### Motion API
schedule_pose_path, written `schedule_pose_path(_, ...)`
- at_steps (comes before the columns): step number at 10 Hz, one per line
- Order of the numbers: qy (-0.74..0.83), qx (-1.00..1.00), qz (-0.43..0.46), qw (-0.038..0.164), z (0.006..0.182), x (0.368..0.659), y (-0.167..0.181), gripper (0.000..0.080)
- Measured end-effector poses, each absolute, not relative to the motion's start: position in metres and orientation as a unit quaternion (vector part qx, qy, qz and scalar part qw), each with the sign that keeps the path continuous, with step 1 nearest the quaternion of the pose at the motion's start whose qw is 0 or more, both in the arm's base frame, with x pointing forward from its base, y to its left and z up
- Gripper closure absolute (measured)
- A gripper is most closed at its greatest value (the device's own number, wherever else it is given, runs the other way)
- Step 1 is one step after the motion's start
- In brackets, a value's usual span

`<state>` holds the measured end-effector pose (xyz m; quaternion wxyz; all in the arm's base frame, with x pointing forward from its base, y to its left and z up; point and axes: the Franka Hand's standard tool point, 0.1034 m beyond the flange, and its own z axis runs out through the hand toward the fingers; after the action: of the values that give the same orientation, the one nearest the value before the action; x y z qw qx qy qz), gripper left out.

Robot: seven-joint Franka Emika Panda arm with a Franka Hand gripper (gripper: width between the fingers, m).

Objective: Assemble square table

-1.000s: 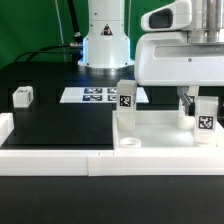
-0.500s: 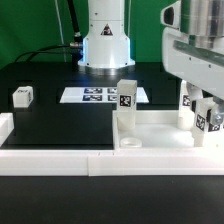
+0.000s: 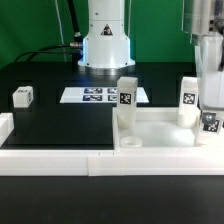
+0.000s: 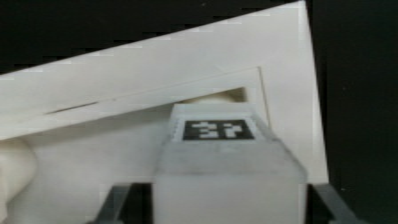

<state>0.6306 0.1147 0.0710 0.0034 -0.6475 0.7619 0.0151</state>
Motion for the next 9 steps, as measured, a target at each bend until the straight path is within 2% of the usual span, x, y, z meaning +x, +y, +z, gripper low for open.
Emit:
schedule_pose_path(1,0.698,-0.716,0.013,0.002,0.0673,0.6270,0.1139,0.0350)
schedule_pose_path(2,0.647,-0.763,0.009,-0.005,0.0652,0.6248,0.1156,0.0226)
schedule_pose_path(3,0.599,-0.801,0.007,-0.007,0.0652,0.6242,0.1182,0.0226)
schedule_pose_path(4,0.574,-0.819,0.008,-0.007,0.0650,0.6243,0.1173,0.0165)
schedule_pose_path(5,0.557,-0.830,0.008,-0.006,0.0650,0.6243,0.1171,0.0154)
schedule_pose_path(9,0.313,-0.950,-0.003,-0.010,0.0684,0.6291,0.1192,0.0151)
